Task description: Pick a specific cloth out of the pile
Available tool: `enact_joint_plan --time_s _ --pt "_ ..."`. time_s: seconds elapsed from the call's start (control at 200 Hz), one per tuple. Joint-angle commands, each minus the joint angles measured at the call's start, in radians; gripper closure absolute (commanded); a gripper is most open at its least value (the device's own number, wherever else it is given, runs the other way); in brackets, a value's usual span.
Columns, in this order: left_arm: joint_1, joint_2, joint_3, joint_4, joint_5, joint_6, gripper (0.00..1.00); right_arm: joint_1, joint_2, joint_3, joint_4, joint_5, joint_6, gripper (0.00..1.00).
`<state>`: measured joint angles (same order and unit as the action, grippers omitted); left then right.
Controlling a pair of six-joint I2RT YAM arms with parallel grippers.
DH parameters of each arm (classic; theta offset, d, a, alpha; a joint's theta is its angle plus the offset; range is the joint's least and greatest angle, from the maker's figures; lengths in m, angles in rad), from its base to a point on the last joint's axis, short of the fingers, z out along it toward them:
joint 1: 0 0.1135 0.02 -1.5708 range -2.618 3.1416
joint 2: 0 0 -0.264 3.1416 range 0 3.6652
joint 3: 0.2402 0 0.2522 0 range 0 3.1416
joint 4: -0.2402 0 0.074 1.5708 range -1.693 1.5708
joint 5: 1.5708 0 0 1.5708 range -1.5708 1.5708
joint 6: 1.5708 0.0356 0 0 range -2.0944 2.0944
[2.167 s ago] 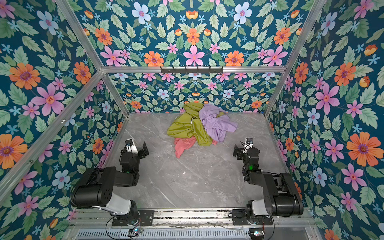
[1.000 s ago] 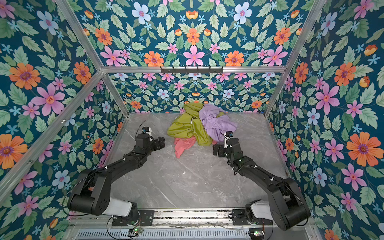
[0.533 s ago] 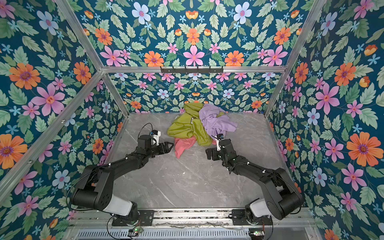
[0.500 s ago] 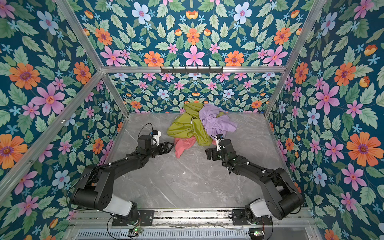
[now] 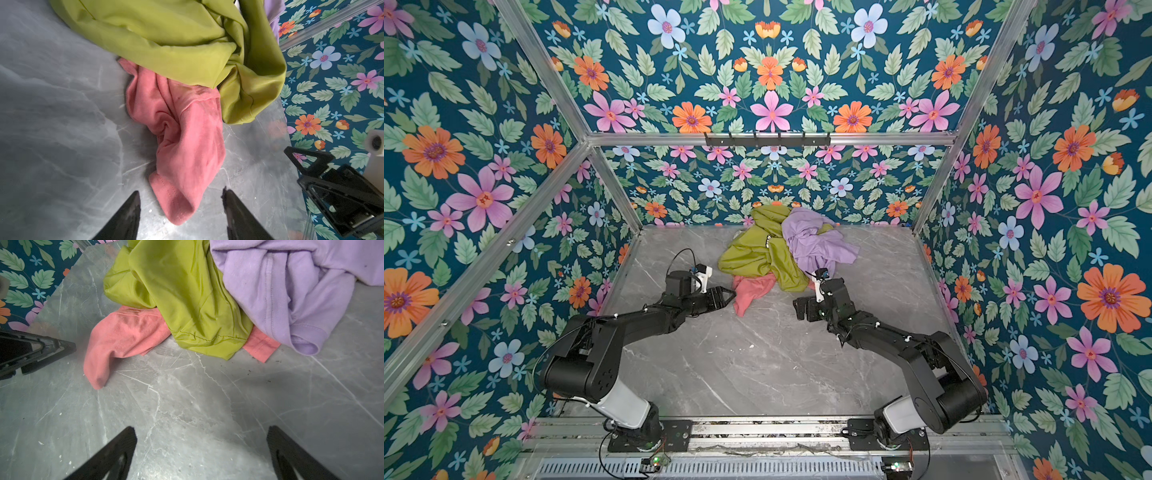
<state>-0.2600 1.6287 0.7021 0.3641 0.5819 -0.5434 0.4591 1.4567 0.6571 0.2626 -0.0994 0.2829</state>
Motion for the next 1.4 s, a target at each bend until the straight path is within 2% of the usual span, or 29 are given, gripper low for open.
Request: enact_joint_plan --time_s 0.0,0.5,0.785,0.98,1.395 --pt "-0.004 0.019 0.004 0.052 0.027 -0.020 0.39 0.001 0.002 0.001 0.029 -0.008 -0.005 0.01" --pt "-0.013 0.139 -0.003 0.173 0.090 -0.104 0.59 0.015 0.016 0.007 0.032 0.001 0.000 0.01" --pt "-0.012 0.192 -0.006 0.273 0.132 -0.167 0.74 0.019 0.009 0.003 0.024 0.021 0.001 0.01" --pt "-0.014 0.180 -0.006 0.244 0.099 -0.167 0.82 0.023 0.011 0.005 0.026 0.030 0.001 0.01" --pt "-0.023 0.159 0.022 0.201 0.119 -0.153 0.95 0.033 0.019 0.025 0.016 0.036 0.002 0.01"
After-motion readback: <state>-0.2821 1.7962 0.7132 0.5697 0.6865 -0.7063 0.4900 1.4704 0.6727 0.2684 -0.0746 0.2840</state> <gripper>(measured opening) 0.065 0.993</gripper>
